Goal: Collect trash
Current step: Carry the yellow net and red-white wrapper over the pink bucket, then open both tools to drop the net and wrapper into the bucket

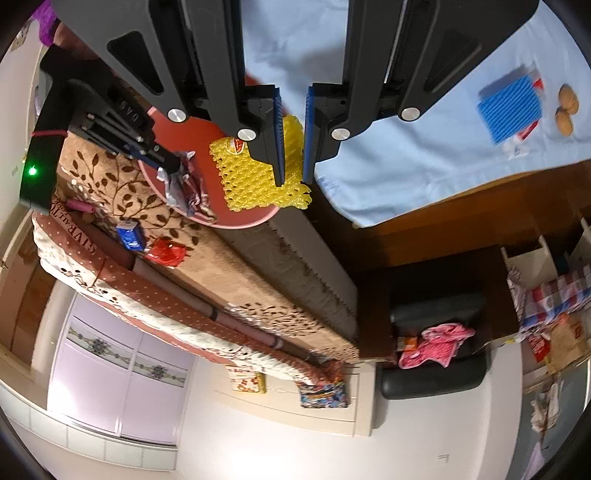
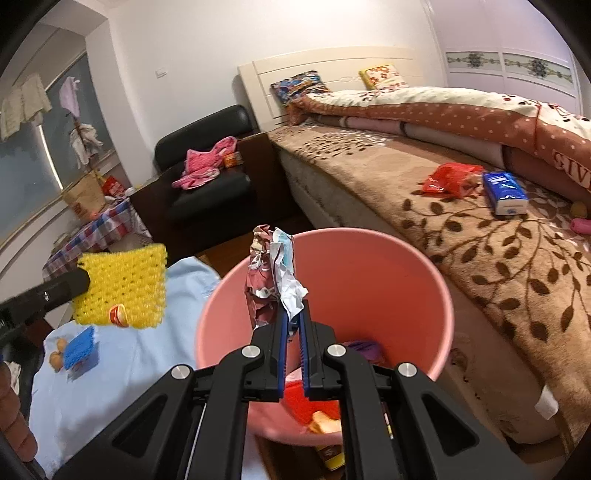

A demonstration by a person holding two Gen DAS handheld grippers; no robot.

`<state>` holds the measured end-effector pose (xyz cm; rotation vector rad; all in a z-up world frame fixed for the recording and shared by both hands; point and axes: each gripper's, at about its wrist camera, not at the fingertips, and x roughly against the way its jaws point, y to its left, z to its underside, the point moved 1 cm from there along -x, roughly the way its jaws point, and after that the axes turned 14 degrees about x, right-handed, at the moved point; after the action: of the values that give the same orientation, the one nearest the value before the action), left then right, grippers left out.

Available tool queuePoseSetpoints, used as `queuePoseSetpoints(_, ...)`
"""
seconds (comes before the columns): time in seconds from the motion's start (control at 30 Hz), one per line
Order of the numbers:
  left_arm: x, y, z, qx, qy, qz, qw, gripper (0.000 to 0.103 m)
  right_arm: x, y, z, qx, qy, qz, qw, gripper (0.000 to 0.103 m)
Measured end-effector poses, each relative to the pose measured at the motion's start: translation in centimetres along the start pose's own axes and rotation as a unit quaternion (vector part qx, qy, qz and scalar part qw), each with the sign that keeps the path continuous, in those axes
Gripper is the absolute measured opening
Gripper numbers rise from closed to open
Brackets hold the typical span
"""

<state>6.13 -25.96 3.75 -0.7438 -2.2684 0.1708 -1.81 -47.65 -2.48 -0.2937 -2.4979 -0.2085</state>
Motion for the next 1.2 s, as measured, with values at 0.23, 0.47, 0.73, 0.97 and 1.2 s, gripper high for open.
queuePoseSetpoints(0.23, -2.4, -2.6, -0.8, -0.006, -0.004, 0.004, 1.0, 0.009, -0.7, -1.5, 0.5, 0.0, 0.003, 0.028, 1.0, 0.005)
queuePoseSetpoints(0.47, -5.0, -3.9, -0.8, -0.007, 0.005, -0.007, 0.9999, 0.009, -1.2, -2.5, 1.4, -0.009, 0.012, 0.042, 0.999, 0.006)
queuePoseSetpoints(0.73, -7.0, -4.9, -0.7, -0.016, 0.013, -0.012, 0.9997, 0.009, -1.9, -3.1, 1.8, -0.014, 0.022, 0.05, 0.998, 0.006)
queuePoseSetpoints(0.97, -8.9, -5.4, 0.3, -0.028, 0.036, -0.019, 0.9988, 0.009, -2.3, -3.1, 2.2, -0.014, 0.03, 0.052, 0.998, 0.006)
queuePoseSetpoints(1.2, -9.4, -5.3, 1.1, -0.034, 0.047, -0.015, 0.9982, 0.009, -2.5, -3.1, 2.2, -0.015, 0.032, 0.051, 0.998, 0.009)
